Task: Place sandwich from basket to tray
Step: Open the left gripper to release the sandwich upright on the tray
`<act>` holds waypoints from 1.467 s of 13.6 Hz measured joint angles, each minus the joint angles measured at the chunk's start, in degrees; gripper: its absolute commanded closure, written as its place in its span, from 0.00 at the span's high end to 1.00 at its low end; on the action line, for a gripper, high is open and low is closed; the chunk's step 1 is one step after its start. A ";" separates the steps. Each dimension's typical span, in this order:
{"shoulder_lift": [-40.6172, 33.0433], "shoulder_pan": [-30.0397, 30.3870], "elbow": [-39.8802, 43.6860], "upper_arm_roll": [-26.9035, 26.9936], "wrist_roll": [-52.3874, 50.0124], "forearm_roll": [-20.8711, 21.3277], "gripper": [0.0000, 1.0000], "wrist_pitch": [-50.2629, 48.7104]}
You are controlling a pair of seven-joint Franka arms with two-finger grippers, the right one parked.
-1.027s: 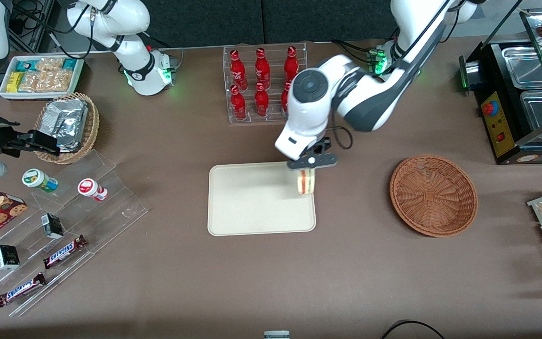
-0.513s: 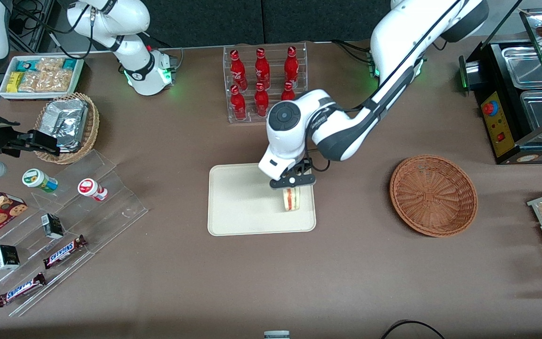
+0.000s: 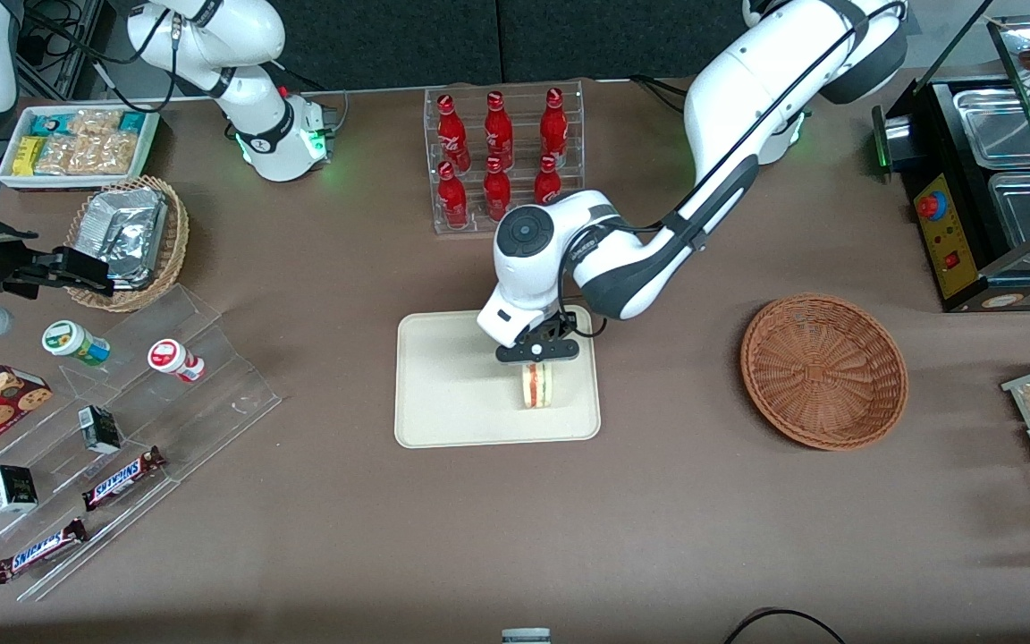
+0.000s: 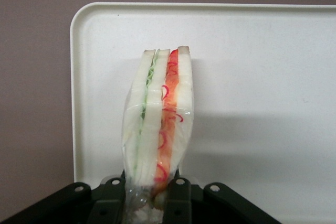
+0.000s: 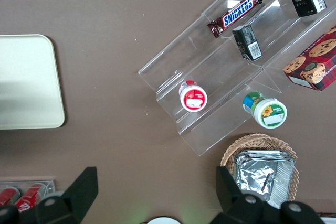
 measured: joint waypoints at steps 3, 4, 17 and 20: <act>1.97 -0.57 0.06 0.00 -2.25 2.48 0.26 2.10; 2.45 -0.60 0.15 0.00 -2.35 2.89 0.29 2.51; 0.39 -0.57 3.89 -0.19 -5.25 1.59 1.00 -2.46; -4.28 -0.05 6.58 -0.16 -6.39 -0.99 1.00 -11.07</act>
